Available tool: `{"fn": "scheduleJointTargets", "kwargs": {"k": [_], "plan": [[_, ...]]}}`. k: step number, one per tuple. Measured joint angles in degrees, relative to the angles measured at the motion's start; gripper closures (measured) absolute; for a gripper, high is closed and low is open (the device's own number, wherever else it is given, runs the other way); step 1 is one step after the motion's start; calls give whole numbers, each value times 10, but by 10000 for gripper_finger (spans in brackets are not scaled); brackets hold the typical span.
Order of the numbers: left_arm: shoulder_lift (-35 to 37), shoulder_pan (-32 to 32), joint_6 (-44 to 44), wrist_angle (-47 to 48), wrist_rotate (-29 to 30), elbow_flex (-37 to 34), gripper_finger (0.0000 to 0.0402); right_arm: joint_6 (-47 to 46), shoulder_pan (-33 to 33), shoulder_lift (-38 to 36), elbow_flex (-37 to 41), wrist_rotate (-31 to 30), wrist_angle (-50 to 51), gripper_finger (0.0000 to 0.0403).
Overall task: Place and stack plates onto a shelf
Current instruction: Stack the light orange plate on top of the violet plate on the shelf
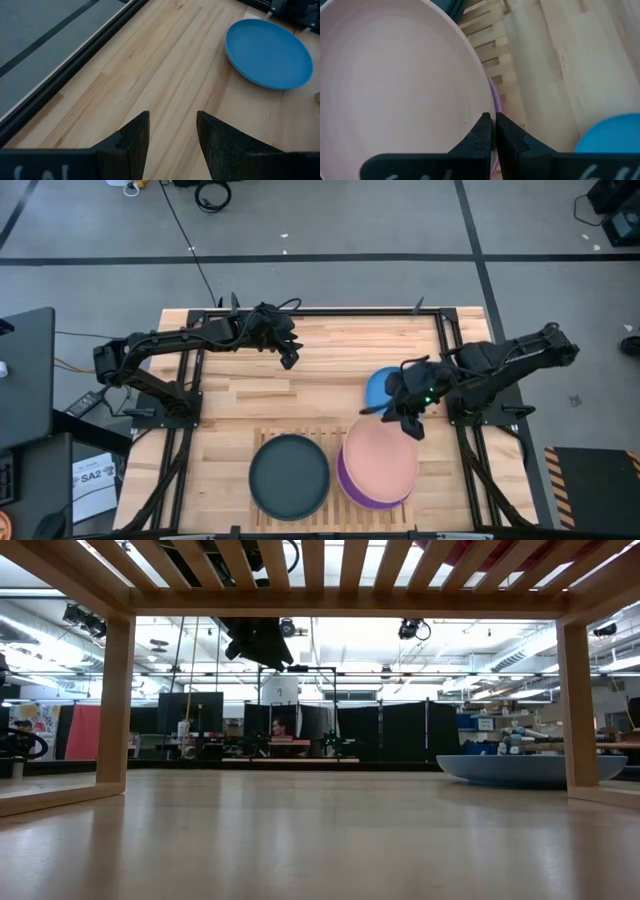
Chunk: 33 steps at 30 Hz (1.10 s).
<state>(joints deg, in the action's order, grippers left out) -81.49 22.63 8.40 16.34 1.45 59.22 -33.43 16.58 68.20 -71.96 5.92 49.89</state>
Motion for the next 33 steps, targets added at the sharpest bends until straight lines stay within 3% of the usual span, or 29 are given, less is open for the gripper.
{"fn": "scheduleJointTargets", "kwargs": {"k": [11, 33], "plan": [[0, 0, 0, 0, 0, 0, 232, 3, 48, 0, 0, -36, 0, 387], [0, 0, 0, 0, 0, 0, 232, 21, 51, 1, 0, -39, 0, 368]]}}
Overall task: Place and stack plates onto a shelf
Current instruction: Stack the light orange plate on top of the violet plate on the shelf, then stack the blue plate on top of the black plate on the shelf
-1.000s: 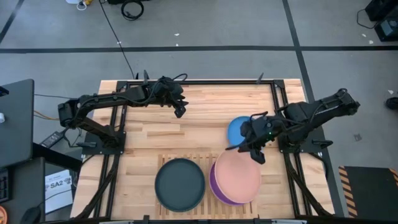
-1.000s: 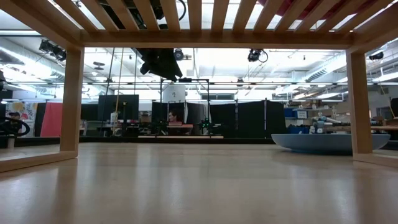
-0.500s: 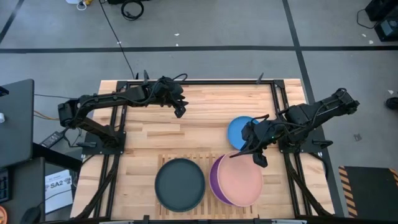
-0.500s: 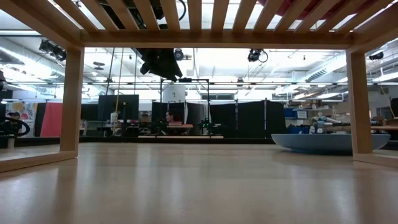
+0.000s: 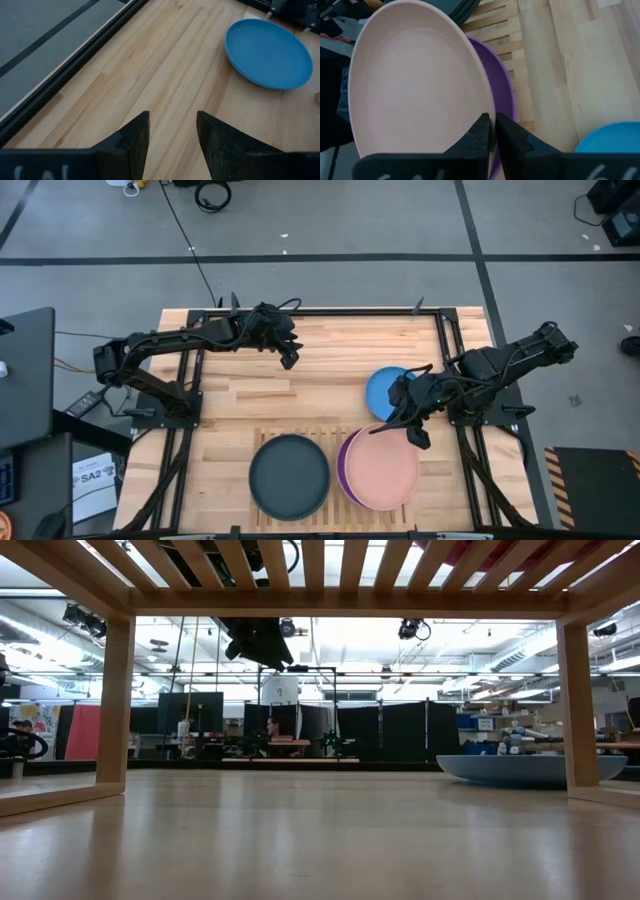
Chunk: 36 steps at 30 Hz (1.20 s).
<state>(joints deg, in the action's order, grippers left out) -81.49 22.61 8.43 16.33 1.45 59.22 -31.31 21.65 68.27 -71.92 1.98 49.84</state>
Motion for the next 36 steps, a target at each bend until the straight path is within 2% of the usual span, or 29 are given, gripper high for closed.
{"fn": "scheduleJointTargets", "kwargs": {"k": [12, 29, 36], "plan": [[0, 0, 0, 0, 0, 0, 232, 0, 0, 0, 0, 2, -1, 358], [0, 0, 0, 0, 0, 0, 232, 20, 0, 0, 0, 2, -16, 278], [1, 0, 0, 0, 0, 0, 232, 72, 0, 0, 0, -67, -23, 257]]}}
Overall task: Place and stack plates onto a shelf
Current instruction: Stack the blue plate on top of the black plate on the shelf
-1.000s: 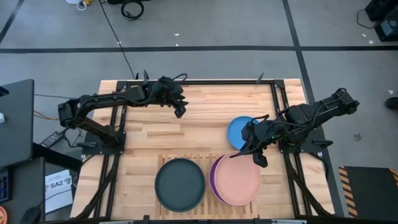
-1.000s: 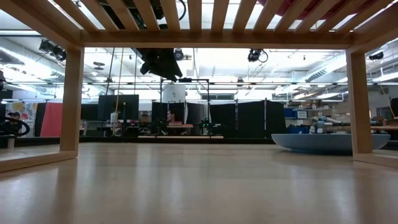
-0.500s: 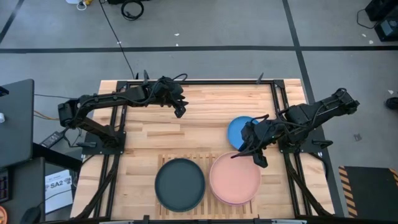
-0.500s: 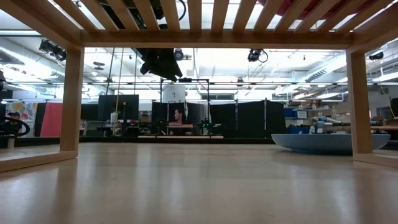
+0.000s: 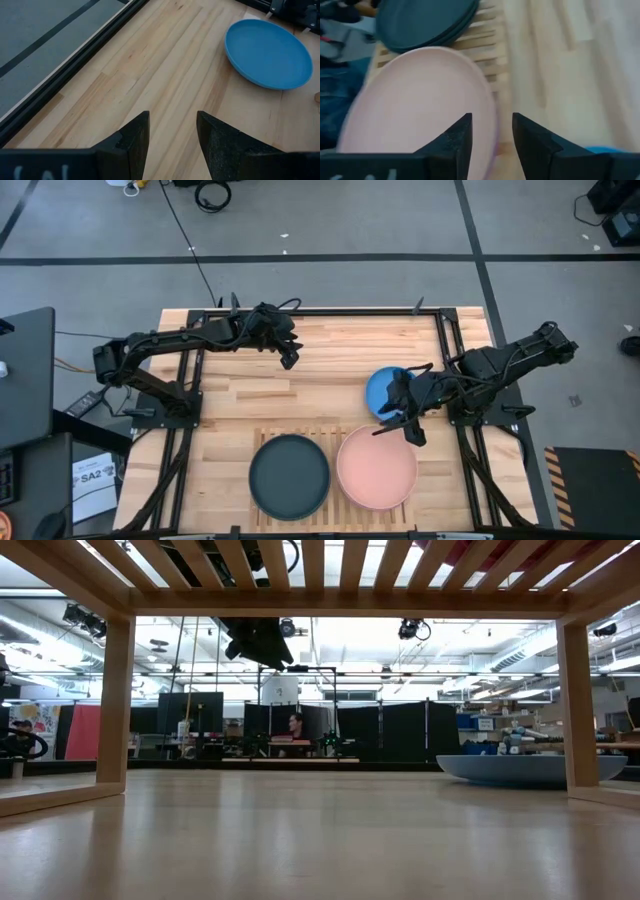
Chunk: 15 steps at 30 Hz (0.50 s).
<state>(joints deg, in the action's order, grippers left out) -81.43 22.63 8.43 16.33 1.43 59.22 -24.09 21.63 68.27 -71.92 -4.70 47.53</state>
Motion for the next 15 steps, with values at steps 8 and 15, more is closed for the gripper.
{"fn": "scheduleJointTargets", "kwargs": {"k": [8, 15], "plan": [[0, 0, 0, 0, 0, 0, 232, 52, -24, 0, 0, -86, 1, 254], [0, 0, 0, 0, 0, 0, 232, 76, -81, 0, 0, -87, 23, 254]]}}
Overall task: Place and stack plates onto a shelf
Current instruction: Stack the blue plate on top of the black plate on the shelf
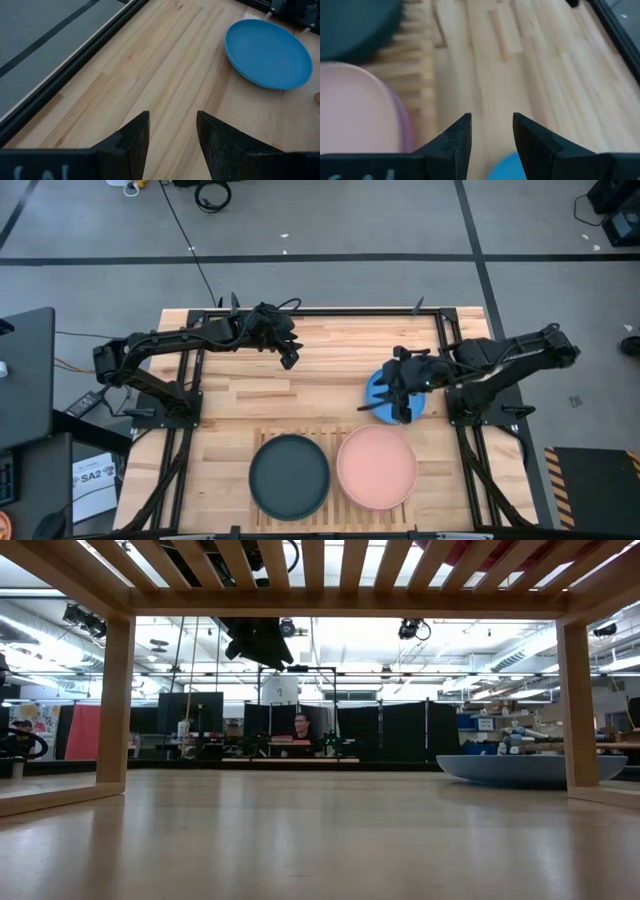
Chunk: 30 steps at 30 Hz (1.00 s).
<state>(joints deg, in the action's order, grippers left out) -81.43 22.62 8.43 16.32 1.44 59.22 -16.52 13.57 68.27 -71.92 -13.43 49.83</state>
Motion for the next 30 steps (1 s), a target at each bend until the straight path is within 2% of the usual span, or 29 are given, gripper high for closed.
{"fn": "scheduleJointTargets", "kwargs": {"k": [8, 14, 22, 30], "plan": [[0, 0, 0, 0, 0, 0, 232, 59, -79, 0, 0, 9, 110, 254], [0, 0, 0, 0, 0, 0, 232, 117, -155, 0, 0, 16, 130, 254], [0, 0, 0, 0, 0, 0, 232, 216, -268, 0, 0, 123, 130, 255], [0, 0, 2, 0, 0, 0, 232, 273, -368, 0, 0, 165, 127, 256]]}}
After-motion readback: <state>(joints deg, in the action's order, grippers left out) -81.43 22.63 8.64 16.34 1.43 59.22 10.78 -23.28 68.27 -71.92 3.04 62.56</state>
